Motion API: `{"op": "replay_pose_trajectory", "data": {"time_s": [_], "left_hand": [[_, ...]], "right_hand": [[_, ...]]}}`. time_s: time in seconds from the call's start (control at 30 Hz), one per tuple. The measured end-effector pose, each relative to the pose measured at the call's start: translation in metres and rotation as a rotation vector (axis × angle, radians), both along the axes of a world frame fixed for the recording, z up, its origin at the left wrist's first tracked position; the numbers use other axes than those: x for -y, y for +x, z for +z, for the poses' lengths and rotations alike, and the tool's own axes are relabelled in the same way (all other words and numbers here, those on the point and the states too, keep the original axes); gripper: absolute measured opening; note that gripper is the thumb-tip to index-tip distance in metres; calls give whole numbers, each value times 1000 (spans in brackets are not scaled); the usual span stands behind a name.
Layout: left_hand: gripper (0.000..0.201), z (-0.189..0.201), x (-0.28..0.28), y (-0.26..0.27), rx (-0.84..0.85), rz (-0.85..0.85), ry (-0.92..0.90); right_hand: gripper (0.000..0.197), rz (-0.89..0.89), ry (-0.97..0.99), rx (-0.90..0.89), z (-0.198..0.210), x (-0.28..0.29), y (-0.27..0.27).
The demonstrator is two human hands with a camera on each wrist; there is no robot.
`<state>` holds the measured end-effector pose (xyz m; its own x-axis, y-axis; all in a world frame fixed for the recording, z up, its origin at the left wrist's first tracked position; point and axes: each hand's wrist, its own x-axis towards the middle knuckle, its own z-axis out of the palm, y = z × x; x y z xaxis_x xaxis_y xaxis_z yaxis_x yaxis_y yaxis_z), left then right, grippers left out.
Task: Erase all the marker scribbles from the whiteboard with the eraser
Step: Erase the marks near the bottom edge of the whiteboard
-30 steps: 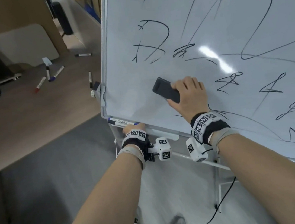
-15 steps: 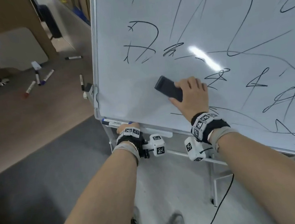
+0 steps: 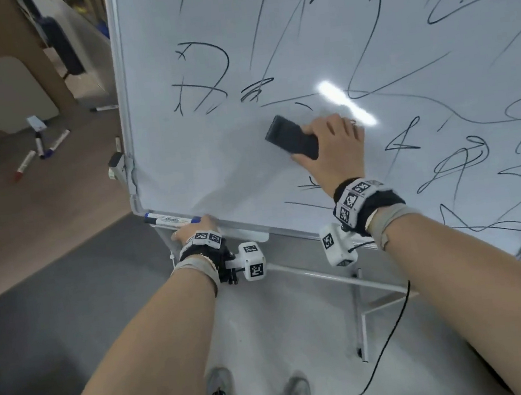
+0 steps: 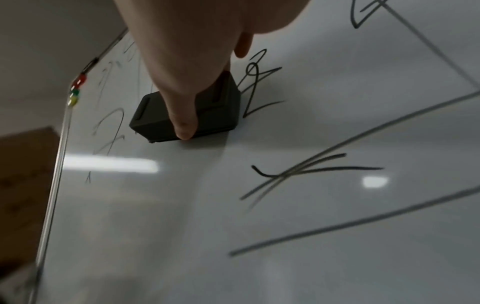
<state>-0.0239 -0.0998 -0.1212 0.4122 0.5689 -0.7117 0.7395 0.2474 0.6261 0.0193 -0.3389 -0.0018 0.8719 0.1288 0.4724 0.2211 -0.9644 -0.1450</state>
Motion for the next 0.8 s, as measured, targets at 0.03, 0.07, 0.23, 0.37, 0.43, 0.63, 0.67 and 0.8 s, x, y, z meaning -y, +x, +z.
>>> {"op": "replay_pose_trajectory", "data": {"time_s": [0.03,0.07,0.23,0.37,0.43,0.63,0.67,0.8], "left_hand": [[86,5,1,-3,-27,45,34],[89,9,5,-6,-68,-39,74],[41,17,40,-25,-250,-917,457],[35,31,61,-33,-297,-1343,749],[39,36,69,-34,-289,-1391,765],[32,42,76,-37,-262,-1489,865],[32,42,74,-36,-264,-1491,868],[36,39,71,-25,-298,-1553,878]], "right_hand": [[47,30,-37,-17,-9,2,-4],[48,71,-78,-46,-19,4,-11],[45,281,-318,-308,-74,9,-41],[46,127,-180,-145,-44,32,-29],[46,45,-96,-35,-17,48,-16],[48,100,-83,-38,-22,63,-23],[48,150,-117,-88,-35,62,-31],[47,231,-179,-278,-65,58,-49]]}}
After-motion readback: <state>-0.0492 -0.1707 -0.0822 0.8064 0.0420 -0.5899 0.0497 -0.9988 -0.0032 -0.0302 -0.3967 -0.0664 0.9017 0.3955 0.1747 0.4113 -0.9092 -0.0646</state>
